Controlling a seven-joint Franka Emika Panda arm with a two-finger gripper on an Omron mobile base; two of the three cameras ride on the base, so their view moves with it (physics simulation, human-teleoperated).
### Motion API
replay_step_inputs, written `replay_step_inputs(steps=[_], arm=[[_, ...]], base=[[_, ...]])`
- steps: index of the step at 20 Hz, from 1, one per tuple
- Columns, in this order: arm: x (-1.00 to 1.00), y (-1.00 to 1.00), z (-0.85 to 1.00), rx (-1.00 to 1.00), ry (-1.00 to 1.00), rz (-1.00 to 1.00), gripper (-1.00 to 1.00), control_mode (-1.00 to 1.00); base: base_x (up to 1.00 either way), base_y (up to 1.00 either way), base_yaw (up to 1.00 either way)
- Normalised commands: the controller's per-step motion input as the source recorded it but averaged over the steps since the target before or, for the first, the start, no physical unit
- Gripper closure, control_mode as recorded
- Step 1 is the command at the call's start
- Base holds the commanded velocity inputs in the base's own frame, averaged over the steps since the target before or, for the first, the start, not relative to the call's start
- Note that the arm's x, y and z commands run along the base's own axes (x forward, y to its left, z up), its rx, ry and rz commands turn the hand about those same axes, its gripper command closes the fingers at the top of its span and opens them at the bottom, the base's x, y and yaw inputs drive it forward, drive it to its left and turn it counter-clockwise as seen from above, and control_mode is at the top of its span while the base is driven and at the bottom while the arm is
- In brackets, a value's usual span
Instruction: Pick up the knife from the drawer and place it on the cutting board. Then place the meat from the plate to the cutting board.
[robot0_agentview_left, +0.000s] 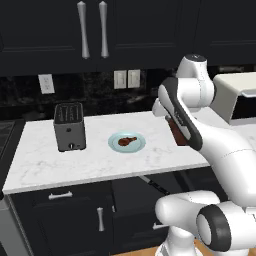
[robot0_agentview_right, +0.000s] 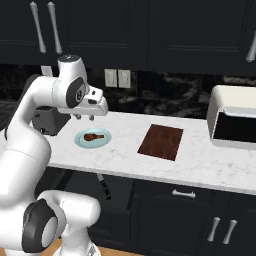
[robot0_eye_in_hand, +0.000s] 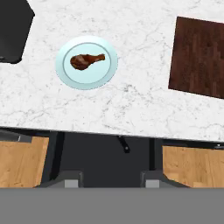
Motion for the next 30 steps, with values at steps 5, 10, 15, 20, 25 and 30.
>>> replay_step_inputs(steps=[5, 10, 15, 20, 25, 30], arm=[[0.0, -0.02, 0.0, 0.0, -0.02, 0.0, -1.0, 1.0], [0.0, 0.0, 0.0, 0.0, 0.0, 0.0, -1.0, 1.0], [0.0, 0.0, 0.0, 0.0, 0.0, 0.0, -1.0, 1.0], [0.0, 0.0, 0.0, 0.0, 0.0, 0.0, -1.0, 1.0], [0.0, 0.0, 0.0, 0.0, 0.0, 0.0, -1.0, 1.0], [0.0, 0.0, 0.0, 0.0, 0.0, 0.0, -1.0, 1.0]], base=[[0.0, -0.05, 0.0], [0.0, -0.55, 0.1], [0.0, -0.75, 0.28], [0.0, -0.41, 0.49], [0.0, -0.25, 0.65], [0.0, -0.37, 0.68]])
